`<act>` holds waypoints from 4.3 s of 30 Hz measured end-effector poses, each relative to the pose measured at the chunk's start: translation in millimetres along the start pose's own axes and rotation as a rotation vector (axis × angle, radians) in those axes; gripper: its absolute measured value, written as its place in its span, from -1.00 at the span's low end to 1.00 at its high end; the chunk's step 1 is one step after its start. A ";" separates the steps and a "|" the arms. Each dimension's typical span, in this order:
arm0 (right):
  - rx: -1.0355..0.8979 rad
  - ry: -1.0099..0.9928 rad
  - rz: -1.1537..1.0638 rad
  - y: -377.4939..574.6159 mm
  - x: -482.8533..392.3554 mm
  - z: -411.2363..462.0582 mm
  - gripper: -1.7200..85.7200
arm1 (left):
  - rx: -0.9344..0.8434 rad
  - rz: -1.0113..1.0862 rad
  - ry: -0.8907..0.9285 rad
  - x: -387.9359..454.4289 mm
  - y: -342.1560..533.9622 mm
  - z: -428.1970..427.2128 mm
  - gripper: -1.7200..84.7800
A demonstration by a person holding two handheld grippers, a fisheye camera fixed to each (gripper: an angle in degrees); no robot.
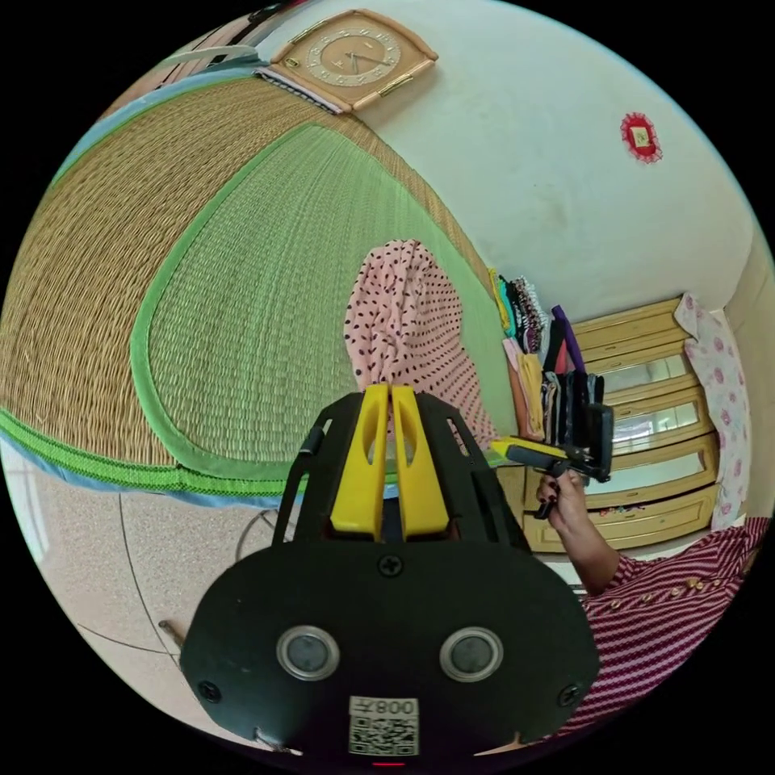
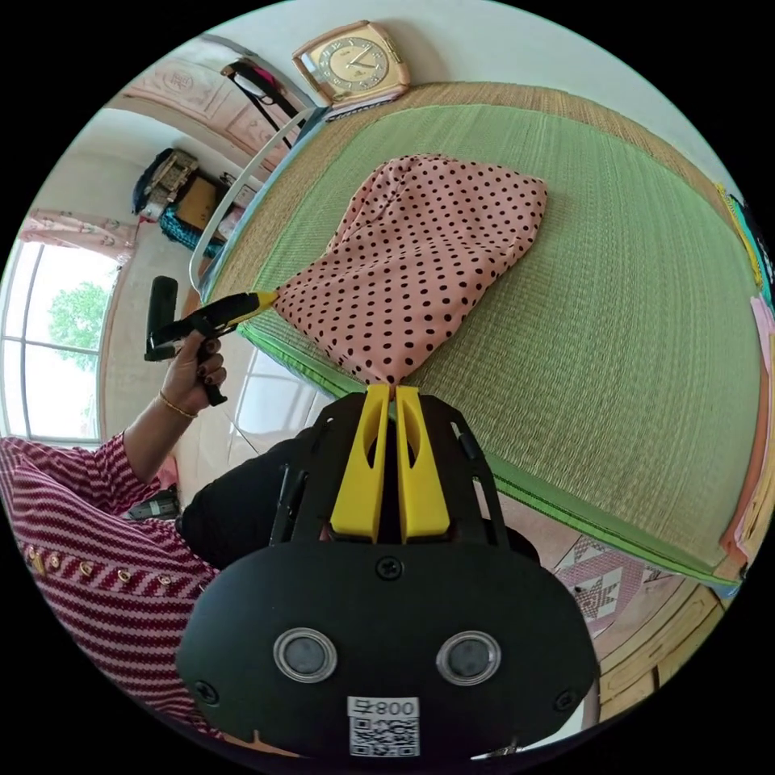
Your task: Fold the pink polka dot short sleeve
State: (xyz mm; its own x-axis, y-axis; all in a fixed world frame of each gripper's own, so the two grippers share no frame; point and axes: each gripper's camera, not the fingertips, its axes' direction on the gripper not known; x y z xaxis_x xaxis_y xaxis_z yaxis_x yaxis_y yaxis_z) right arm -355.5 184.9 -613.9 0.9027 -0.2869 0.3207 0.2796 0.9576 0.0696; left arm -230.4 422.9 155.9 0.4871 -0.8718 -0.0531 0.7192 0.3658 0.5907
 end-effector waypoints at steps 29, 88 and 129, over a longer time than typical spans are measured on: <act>0.058 -0.062 0.043 104.5 16.9 27.0 -0.94 | -0.037 -0.393 0.603 -53.9 8.3 56.6 -0.68; 0.256 -0.860 0.420 245.9 272.3 348.3 -0.92 | -0.052 -0.330 0.636 -69.8 119.4 18.5 -0.88; 0.796 -0.845 -0.032 416.5 314.5 197.9 -0.92 | -0.148 0.204 0.972 134.1 323.5 -179.5 -0.90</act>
State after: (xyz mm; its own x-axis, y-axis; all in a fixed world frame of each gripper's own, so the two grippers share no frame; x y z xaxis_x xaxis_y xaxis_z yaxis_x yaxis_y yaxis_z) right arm -19.8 498.8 -297.1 0.3089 -0.4891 0.8157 -0.2573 0.7827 0.5668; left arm 156.6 482.8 195.4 0.7538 -0.1673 -0.6354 0.5988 0.5731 0.5595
